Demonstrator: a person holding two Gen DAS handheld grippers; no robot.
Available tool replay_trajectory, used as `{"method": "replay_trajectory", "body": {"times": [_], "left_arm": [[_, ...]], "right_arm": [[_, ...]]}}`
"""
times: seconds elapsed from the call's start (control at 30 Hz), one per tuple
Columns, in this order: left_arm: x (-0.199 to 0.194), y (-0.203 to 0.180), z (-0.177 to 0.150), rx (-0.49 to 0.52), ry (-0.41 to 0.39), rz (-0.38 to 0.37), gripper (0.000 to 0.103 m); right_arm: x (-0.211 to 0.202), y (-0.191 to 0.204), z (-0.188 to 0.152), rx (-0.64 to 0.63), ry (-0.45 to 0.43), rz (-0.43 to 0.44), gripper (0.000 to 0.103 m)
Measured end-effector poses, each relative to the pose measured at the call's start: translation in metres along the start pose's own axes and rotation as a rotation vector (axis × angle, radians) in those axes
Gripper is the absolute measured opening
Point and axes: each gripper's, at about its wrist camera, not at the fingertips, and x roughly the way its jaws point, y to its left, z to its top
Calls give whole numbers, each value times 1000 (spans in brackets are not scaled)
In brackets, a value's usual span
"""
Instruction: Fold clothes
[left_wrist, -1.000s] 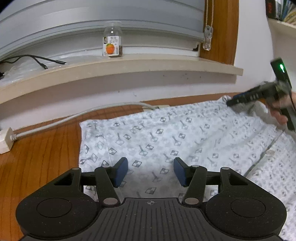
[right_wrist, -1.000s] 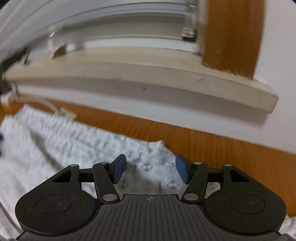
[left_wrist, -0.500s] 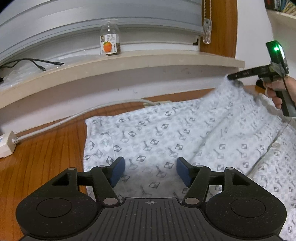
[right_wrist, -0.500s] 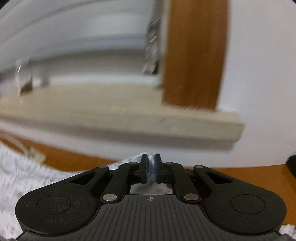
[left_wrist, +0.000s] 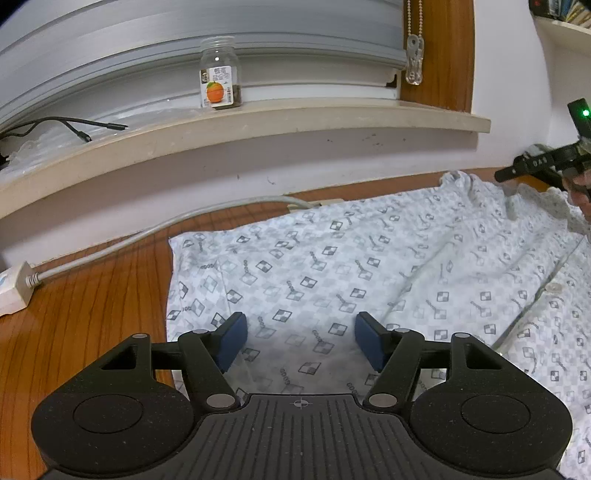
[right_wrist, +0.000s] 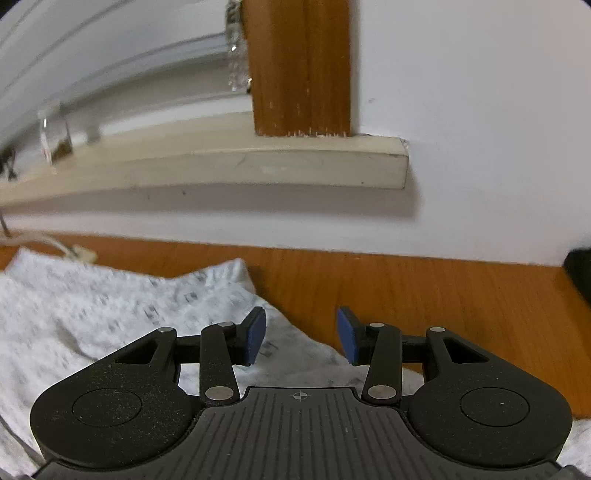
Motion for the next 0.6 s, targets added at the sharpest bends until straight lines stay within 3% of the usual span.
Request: {"method": "replay_trajectory", "body": {"times": [0.07,0.13,0.27,0.33,0.4,0.43,0.6], "left_arm": [[0,-1,0,5,-1,5,70],[0,-1,0,9,-1,8,70],[1,0,0,7,-1,8,70],[1,0,0,6,-1,7,70],[1,-1,0,7,-1,9,70],[1,-1,0,8,-2,10,70],[0,-2,0,8,-2,11,70]], "right_arm": [[5,10,3,18,4,58,36],[11,25,6,12,20,96,36],[31,58,6,-41,83,11,46],[36,63,5,-56,98,-12,45],[41,67,3,-71,113,-36,33],[38,65,5,-63,95,-34,8],[24,50,12,-14,-10,-15,4]]}}
